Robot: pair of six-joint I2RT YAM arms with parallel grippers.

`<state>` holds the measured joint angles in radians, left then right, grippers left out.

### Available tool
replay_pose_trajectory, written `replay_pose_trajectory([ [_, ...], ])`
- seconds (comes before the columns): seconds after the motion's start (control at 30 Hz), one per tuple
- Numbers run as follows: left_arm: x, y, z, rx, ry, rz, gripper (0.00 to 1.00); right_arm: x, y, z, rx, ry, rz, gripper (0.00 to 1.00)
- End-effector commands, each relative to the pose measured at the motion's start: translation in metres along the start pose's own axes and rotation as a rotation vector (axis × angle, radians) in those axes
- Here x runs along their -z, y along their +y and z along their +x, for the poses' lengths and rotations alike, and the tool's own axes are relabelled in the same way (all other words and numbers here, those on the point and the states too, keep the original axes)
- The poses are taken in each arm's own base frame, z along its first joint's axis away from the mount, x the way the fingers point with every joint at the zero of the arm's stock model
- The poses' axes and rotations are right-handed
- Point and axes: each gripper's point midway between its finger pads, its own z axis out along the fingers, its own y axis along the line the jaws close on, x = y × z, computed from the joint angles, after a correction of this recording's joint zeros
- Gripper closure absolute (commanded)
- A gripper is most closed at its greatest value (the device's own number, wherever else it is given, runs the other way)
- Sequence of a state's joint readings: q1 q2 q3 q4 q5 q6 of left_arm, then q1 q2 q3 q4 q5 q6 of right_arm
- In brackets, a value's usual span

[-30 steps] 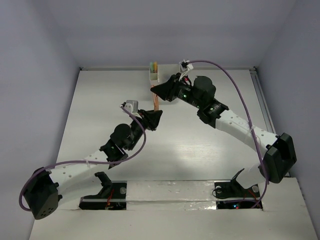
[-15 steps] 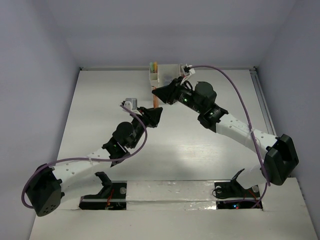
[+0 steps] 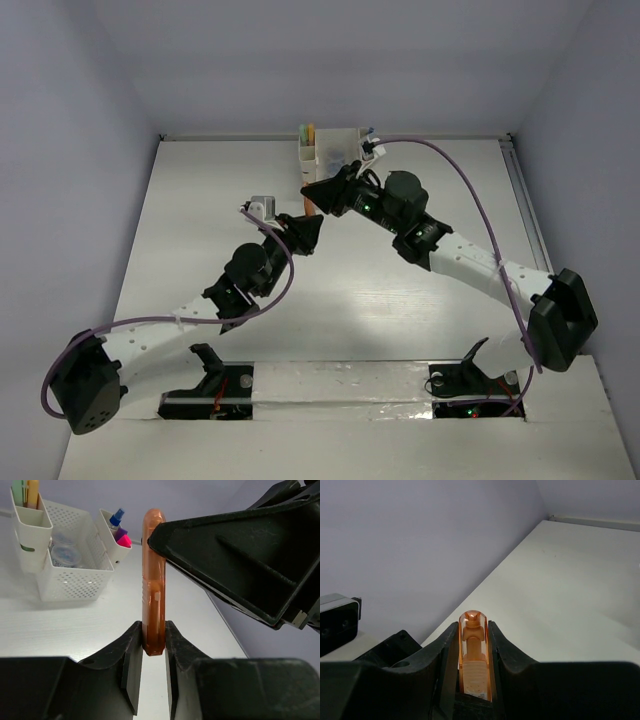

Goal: Sort the stationery into containers
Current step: Close the pen cap on the pen.

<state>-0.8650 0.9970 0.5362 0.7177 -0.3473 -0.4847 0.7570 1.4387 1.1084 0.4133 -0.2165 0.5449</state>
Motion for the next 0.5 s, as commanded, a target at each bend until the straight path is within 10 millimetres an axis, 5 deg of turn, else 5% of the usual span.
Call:
replay_pose_trajectory([
  [0.0, 0.0, -0.039, -0.077, 0.064, -0.203, 0.088, 1.0, 0.009, -0.002, 0.025, 0.026, 0.051, 0.02, 1.0],
  [0.47, 0.001, -0.064, -0.125, 0.029, -0.28, 0.127, 1.0, 0.033, -0.017, 0.099, -0.023, 0.194, 0.082, 1.0],
])
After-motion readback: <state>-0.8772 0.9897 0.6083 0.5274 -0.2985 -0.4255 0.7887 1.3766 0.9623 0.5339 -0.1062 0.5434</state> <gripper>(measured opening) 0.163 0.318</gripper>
